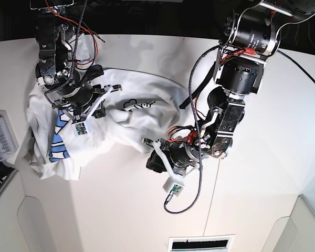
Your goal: Layout the t-shirt on the table in an organized manner, then fold the t-shirt properly
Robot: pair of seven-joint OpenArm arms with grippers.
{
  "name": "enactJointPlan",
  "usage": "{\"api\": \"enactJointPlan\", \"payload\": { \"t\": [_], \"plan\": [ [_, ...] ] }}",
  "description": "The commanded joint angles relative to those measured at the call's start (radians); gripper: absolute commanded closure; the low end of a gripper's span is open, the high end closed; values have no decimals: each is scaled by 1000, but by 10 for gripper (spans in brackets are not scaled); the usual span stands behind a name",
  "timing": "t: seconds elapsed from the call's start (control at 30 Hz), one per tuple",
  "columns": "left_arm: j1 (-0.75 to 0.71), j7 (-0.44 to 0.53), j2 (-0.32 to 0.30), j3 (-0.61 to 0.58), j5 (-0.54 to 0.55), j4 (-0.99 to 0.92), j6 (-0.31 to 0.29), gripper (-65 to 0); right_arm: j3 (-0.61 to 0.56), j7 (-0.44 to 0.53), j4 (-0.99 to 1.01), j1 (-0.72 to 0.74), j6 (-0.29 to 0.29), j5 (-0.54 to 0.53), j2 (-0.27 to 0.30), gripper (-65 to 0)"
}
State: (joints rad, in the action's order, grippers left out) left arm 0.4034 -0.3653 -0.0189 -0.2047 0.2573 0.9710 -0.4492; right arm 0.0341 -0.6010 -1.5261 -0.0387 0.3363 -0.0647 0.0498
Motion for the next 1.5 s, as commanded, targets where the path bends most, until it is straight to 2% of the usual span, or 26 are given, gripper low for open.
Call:
{"api": "enactJointPlan", "payload": {
  "t": [0.0,0.1,0.17,0.3,0.4,0.53,0.67,0.9,1.03,1.17,1.3,1.47],
  "plan": [
    [31,28,2,1,19,13,-4,-181,1,14,13,11,0,-4,3,0],
    [34,28,8,1,55,14,-29,-181,1,18,108,14,0,-3,3,0],
    [38,20,20,1,85,13,-72,-181,1,26,160,16,0,-3,3,0],
    [43,6,63,1,135,13,-145,-182,1,37,195,16,1,-3,3,0],
    [48,6,101,1,158,13,-169,-184,1,37,195,22,1,-5,2,0],
    [63,-6,127,-55,163,4,-166,-241,1,36,195,27,1,-7,3,0],
    [76,8,127,-111,106,-35,-72,-241,1,36,195,27,2,-6,3,0],
    [83,25,127,-116,101,-120,-26,-241,1,36,195,27,2,-7,2,0],
    [84,17,129,-115,129,-164,-26,-241,1,37,195,27,5,-7,2,0],
    [81,8,148,-115,148,-183,-58,-241,1,37,195,27,5,-7,2,0],
    [81,-10,173,-115,159,-183,-65,-241,1,37,195,27,5,-7,2,0],
    [81,-28,176,-115,181,-183,-106,-241,1,37,195,27,5,-6,2,0]
  ]
}}
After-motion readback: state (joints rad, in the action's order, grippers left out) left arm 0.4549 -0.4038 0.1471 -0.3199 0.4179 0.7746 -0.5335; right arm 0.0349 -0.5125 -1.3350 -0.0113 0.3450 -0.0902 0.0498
